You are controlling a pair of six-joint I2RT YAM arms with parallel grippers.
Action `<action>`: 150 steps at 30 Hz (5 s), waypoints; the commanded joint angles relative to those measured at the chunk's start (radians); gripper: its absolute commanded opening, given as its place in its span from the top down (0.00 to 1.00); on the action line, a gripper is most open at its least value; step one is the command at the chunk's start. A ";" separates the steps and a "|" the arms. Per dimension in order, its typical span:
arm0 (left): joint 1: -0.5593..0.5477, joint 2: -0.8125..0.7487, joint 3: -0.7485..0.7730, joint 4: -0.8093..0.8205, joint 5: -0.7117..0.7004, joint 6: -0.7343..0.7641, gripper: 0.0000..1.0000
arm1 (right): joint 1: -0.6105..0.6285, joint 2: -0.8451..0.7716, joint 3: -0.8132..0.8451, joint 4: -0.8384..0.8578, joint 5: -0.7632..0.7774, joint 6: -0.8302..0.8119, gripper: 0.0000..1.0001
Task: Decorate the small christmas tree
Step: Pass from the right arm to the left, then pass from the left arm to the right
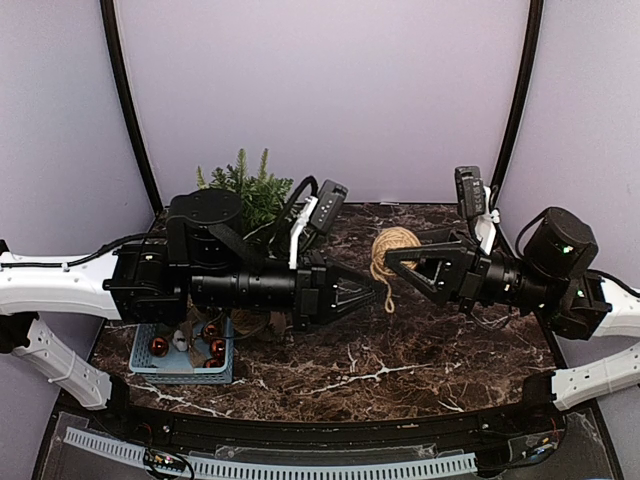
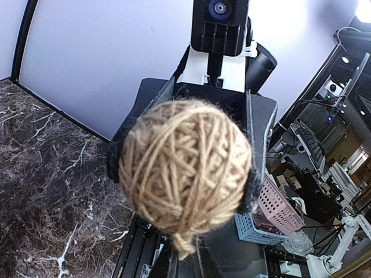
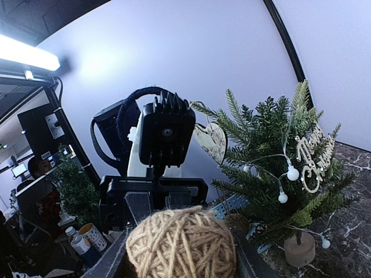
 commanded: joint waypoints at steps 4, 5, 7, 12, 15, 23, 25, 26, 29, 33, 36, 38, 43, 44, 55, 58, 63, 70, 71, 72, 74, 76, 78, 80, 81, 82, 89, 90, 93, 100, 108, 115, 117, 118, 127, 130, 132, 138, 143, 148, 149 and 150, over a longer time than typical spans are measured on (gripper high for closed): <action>-0.005 -0.028 -0.017 0.062 -0.006 0.001 0.88 | -0.005 -0.005 0.023 0.064 -0.023 0.011 0.77; -0.005 -0.028 -0.018 0.066 -0.007 0.002 0.88 | -0.005 -0.004 0.023 0.064 -0.023 0.011 0.77; -0.005 -0.029 -0.021 0.070 -0.010 0.002 0.88 | -0.006 -0.003 0.023 0.065 -0.025 0.012 0.77; -0.005 -0.031 -0.029 0.075 -0.015 -0.001 0.95 | -0.006 -0.001 0.022 0.070 -0.027 0.015 0.78; -0.005 -0.035 -0.033 0.083 -0.026 -0.001 1.00 | -0.005 0.000 0.019 0.073 -0.030 0.016 0.78; -0.005 -0.068 -0.066 0.095 -0.084 -0.016 1.00 | -0.005 -0.013 0.004 0.062 0.021 0.014 0.80; -0.005 -0.081 -0.070 0.053 -0.128 -0.033 1.00 | -0.006 -0.023 0.003 0.051 0.044 0.009 0.81; -0.005 -0.085 -0.071 0.026 -0.168 -0.041 1.00 | -0.007 -0.026 0.003 0.046 0.052 0.005 0.81; -0.005 -0.114 -0.099 -0.003 -0.245 -0.080 1.00 | -0.006 -0.027 0.004 0.035 0.057 0.003 0.81; -0.005 -0.147 -0.131 -0.012 -0.292 -0.107 1.00 | -0.006 -0.020 0.005 0.032 0.052 0.004 0.81; -0.005 -0.154 -0.142 0.004 -0.295 -0.108 1.00 | -0.007 -0.014 0.007 0.031 0.050 0.005 0.81; -0.005 -0.155 -0.142 0.017 -0.287 -0.101 1.00 | -0.007 -0.011 0.009 0.030 0.051 0.005 0.81; -0.005 -0.144 -0.127 0.022 -0.218 -0.052 1.00 | -0.007 -0.002 0.019 -0.004 0.131 0.019 0.81; -0.005 -0.139 -0.117 0.012 -0.198 -0.027 1.00 | -0.006 0.001 0.022 -0.014 0.153 0.024 0.81; -0.005 -0.116 -0.070 -0.015 0.084 0.057 1.00 | -0.008 0.105 0.079 -0.074 0.206 0.066 0.81; -0.004 -0.132 -0.104 0.021 0.065 0.058 1.00 | -0.011 0.093 0.065 -0.069 0.200 0.082 0.74; -0.005 -0.156 -0.158 0.108 0.044 0.043 1.00 | -0.022 0.031 0.025 -0.084 0.220 0.132 0.35; -0.005 -0.159 -0.185 0.152 -0.016 0.002 1.00 | -0.026 -0.064 0.022 -0.193 0.233 0.126 0.25; -0.005 -0.159 -0.191 0.162 -0.016 -0.005 1.00 | -0.026 -0.073 0.025 -0.206 0.219 0.122 0.26; -0.005 -0.159 -0.192 0.165 -0.020 -0.009 1.00 | -0.026 -0.078 0.028 -0.214 0.195 0.117 0.28; -0.005 -0.160 -0.196 0.163 -0.025 -0.015 1.00 | -0.027 -0.083 0.037 -0.229 0.135 0.113 0.32; -0.005 -0.164 -0.202 0.163 -0.027 -0.021 1.00 | -0.026 -0.081 0.045 -0.233 0.033 0.108 0.38; -0.005 -0.167 -0.207 0.162 -0.032 -0.026 1.00 | -0.026 -0.081 0.048 -0.235 -0.039 0.100 0.40; -0.005 -0.170 -0.206 0.154 -0.041 -0.029 1.00 | -0.025 -0.076 0.053 -0.241 -0.092 0.091 0.43; -0.005 -0.168 -0.204 0.149 -0.049 -0.031 1.00 | -0.025 -0.071 0.057 -0.250 -0.110 0.087 0.46; -0.005 -0.168 -0.200 0.134 -0.053 -0.035 1.00 | -0.026 -0.065 0.063 -0.252 -0.128 0.085 0.48; -0.005 -0.166 -0.195 0.109 -0.056 -0.049 1.00 | -0.024 0.021 0.092 -0.259 -0.246 0.081 0.55; -0.005 -0.165 -0.195 0.109 -0.051 -0.050 1.00 | -0.024 0.029 0.093 -0.247 -0.259 0.084 0.55; -0.005 -0.163 -0.195 0.110 -0.043 -0.053 1.00 | -0.022 0.051 0.095 -0.206 -0.284 0.091 0.57; -0.005 -0.160 -0.195 0.111 -0.037 -0.056 1.00 | -0.018 0.086 0.093 -0.150 -0.325 0.105 0.69; -0.005 -0.149 -0.189 0.118 -0.020 -0.056 1.00 | -0.015 0.102 0.090 -0.132 -0.333 0.109 0.72; -0.005 -0.133 -0.177 0.129 0.001 -0.055 1.00 | -0.014 0.110 0.092 -0.135 -0.321 0.102 0.75; -0.004 -0.131 -0.175 0.131 0.004 -0.054 1.00 | -0.014 0.107 0.090 -0.138 -0.308 0.099 0.76; -0.005 -0.132 -0.175 0.132 0.004 -0.054 1.00 | -0.015 0.104 0.089 -0.141 -0.299 0.098 0.77; -0.005 -0.129 -0.174 0.146 0.034 -0.054 1.00 | -0.014 0.078 0.068 -0.134 -0.264 0.093 0.81; -0.005 -0.122 -0.173 0.157 0.046 -0.054 1.00 | -0.015 0.081 0.066 -0.126 -0.278 0.095 0.82; -0.005 -0.118 -0.169 0.163 0.052 -0.054 1.00 | -0.014 0.086 0.065 -0.119 -0.291 0.097 0.82; -0.005 -0.113 -0.169 0.182 0.060 -0.055 1.00 | -0.014 0.100 0.062 -0.104 -0.318 0.099 0.86; -0.005 -0.122 -0.175 0.186 0.054 -0.054 1.00 | -0.014 0.099 0.060 -0.106 -0.304 0.098 0.95; -0.005 -0.141 -0.195 0.193 0.024 -0.053 1.00 | -0.014 0.079 0.059 -0.129 -0.254 0.090 1.00; -0.005 -0.148 -0.197 0.193 0.014 -0.054 1.00 | -0.014 0.070 0.058 -0.135 -0.237 0.088 1.00; -0.005 -0.151 -0.202 0.194 0.011 -0.054 1.00 | -0.014 0.064 0.058 -0.145 -0.214 0.085 1.00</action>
